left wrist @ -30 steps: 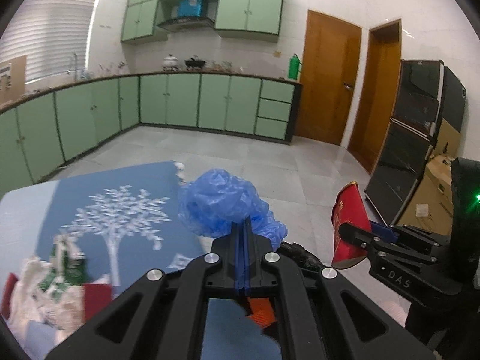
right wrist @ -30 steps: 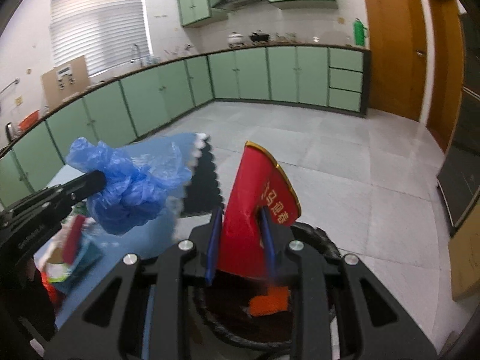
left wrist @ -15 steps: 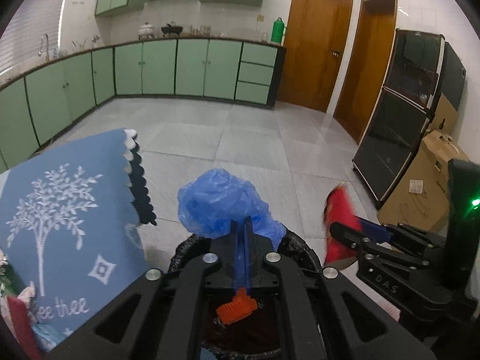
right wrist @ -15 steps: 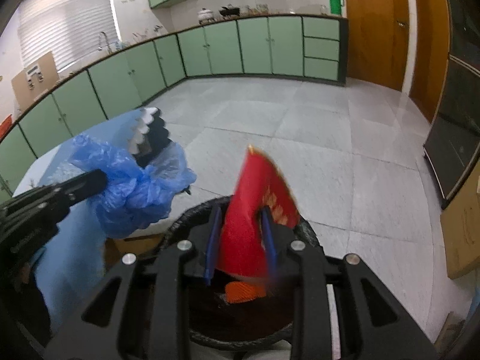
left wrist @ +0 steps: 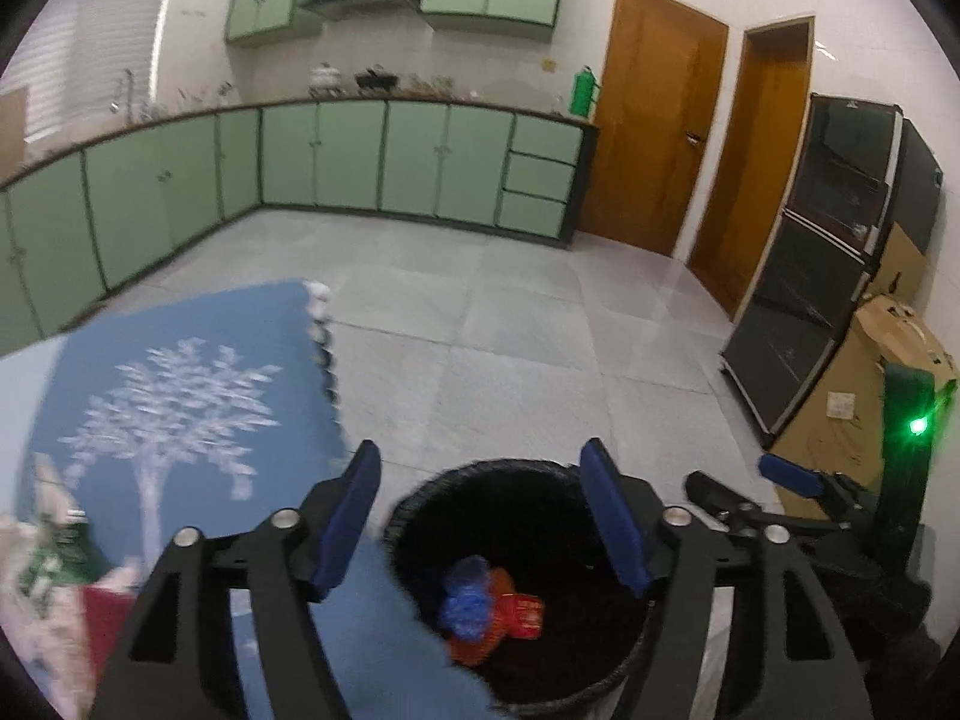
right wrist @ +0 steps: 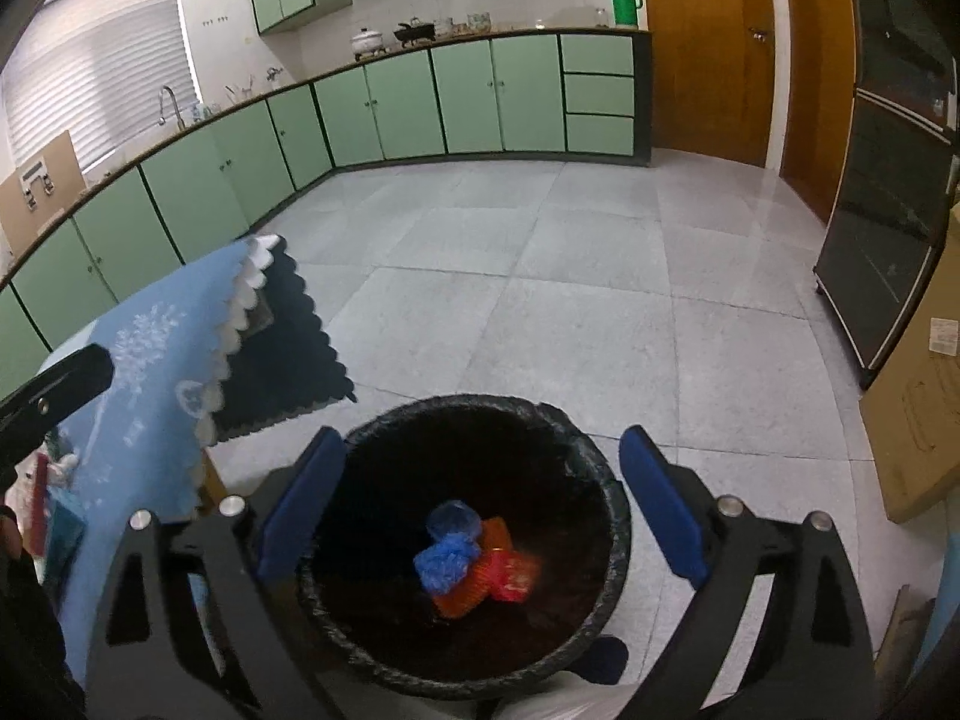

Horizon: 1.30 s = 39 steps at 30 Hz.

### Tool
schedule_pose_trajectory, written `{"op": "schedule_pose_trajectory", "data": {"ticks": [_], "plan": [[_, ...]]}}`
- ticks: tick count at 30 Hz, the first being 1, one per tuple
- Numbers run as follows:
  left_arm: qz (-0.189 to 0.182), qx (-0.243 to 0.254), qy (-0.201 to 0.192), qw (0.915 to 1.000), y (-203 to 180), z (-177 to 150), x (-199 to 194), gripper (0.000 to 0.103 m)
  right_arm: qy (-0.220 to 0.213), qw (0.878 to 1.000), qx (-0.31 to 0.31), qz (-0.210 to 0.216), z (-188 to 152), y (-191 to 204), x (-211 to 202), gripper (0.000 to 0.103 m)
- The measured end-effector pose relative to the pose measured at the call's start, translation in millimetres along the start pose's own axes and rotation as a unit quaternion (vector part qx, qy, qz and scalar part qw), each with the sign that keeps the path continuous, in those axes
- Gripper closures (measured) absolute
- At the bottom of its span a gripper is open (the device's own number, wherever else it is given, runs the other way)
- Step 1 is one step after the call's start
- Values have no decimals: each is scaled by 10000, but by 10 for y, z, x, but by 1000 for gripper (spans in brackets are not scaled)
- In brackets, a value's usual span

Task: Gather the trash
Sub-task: 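Carry the red cup and blue bag over the bin and release both, then return both tools from the bin to the table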

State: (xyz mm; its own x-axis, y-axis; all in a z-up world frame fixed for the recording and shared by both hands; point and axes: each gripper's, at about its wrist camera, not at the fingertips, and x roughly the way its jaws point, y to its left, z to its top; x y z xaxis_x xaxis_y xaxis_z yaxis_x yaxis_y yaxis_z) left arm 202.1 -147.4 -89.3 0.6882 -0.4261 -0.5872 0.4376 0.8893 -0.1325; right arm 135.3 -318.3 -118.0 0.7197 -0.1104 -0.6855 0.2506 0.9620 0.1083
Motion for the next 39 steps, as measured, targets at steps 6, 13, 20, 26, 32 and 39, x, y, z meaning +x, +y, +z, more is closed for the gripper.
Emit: {"op": "schedule_pose_trajectory", "data": {"ticks": [6,13,20,26,32,39], "plan": [[578,-107,-278,9979,397,-30,-535,29,-249,9991,-146,313,70,351,-305,12],[1185,-448,-456,9909,918,-155,-1087,29,-452,9948,-423,809,125,956,-551,11],[1881,-817,-518,9774,1496,-441,-1557,29,-516,9871,-818,1278,67,1592,-698,11],[2286,-1084,-495,9662,1915,-677,-1825,29,-509,9783,-1176,1627,-75,2066,-780,12],[2538,-1255,-404,9582,2149,-909,-1954,29,-479,9705,-1425,1885,-212,2429,-826,12],[2653,-1367,-288,9540,2303,-1060,-1973,29,-296,9669,-1631,1940,-354,2680,-782,24]]}}
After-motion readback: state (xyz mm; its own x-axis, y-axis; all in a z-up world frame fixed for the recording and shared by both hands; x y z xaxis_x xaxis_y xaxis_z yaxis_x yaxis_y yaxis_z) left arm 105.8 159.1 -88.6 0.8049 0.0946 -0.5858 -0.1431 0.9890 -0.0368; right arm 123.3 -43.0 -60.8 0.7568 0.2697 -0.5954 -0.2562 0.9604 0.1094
